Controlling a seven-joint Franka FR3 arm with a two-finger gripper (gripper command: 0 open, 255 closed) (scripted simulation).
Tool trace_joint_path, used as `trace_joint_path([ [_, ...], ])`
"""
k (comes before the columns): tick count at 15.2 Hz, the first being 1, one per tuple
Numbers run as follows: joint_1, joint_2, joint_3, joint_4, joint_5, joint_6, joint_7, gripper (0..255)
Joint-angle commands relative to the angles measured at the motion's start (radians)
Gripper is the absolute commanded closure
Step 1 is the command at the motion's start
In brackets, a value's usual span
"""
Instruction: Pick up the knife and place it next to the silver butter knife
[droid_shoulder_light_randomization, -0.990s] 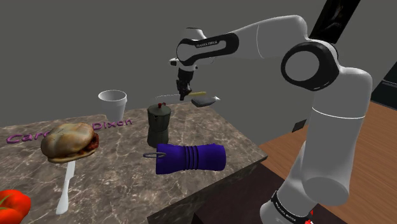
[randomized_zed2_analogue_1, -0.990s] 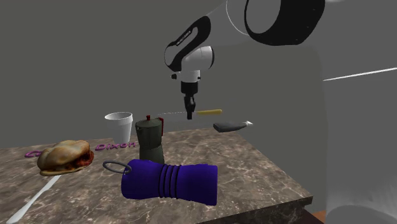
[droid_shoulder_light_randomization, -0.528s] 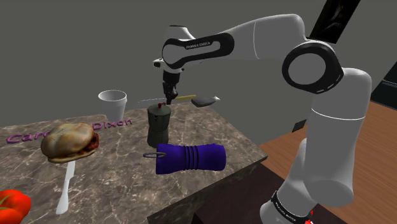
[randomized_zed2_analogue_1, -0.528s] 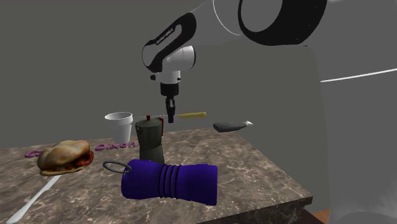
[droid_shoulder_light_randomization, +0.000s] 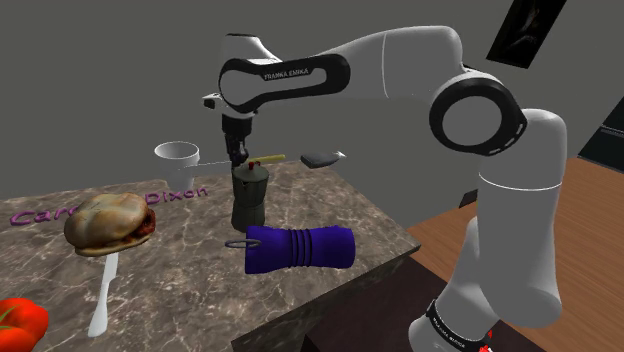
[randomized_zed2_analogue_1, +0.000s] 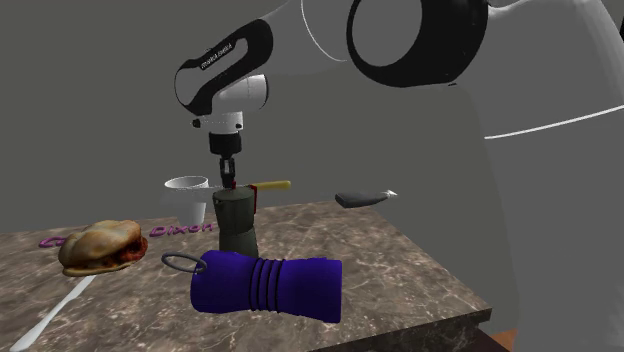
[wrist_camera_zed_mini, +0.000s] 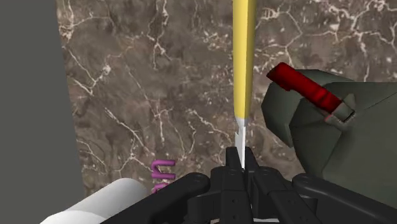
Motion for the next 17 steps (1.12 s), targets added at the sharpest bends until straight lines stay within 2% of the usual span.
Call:
trace_joint_path([
  [1, 0.024, 0.031, 0.011, 0.049, -0.003, -0.018, 0.038, 255],
  [6, 0.082, 0.120, 0.035, 0.189, -0.010, -0.069, 0.125, 255],
  [17, 0.083, 0.147, 0.037, 0.082, -0.007, 0.064, 0.125, 255],
])
